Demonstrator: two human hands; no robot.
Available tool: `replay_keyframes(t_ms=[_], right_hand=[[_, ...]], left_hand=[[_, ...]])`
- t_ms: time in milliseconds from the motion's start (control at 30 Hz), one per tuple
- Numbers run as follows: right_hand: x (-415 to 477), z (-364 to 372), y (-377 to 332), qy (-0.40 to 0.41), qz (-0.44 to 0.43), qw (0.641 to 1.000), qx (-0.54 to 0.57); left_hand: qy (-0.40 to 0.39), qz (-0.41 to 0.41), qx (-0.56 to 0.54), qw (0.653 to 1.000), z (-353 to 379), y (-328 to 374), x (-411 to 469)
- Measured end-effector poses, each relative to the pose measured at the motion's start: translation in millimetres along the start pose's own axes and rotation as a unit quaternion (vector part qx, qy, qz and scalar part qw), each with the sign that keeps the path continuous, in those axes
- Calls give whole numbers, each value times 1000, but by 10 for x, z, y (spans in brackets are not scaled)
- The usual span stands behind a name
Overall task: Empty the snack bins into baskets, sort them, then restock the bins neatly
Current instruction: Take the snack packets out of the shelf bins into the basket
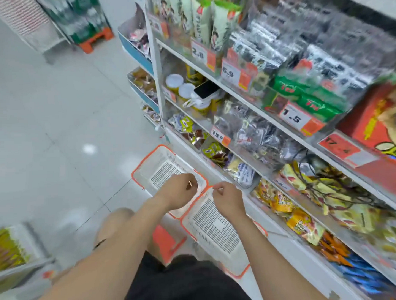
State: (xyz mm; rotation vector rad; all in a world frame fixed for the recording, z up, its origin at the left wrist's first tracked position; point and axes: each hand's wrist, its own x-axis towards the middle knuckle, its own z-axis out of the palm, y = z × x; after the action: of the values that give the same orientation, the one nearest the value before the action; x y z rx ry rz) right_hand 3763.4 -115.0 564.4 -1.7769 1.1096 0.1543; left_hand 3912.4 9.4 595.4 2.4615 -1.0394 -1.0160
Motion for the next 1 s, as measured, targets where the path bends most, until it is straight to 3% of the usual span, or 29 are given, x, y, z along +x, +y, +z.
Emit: replay_keyframes(t_ms=[433, 633, 800, 1000], right_hand=[[524, 526, -515, 94, 9, 993, 74], [1113, 1232, -762, 147, 25, 988, 49], [1786, 1862, -782, 184, 21, 983, -10], [2637, 2382, -47, 261, -34, 961, -90]], left_hand=[[-3, 115, 54, 992, -782, -281, 807], [-90, 181, 125, 971, -895, -1020, 1577], [-89, 224, 112, 964, -757, -1817, 2381], [-11, 315, 111, 943, -53, -2513, 3341]])
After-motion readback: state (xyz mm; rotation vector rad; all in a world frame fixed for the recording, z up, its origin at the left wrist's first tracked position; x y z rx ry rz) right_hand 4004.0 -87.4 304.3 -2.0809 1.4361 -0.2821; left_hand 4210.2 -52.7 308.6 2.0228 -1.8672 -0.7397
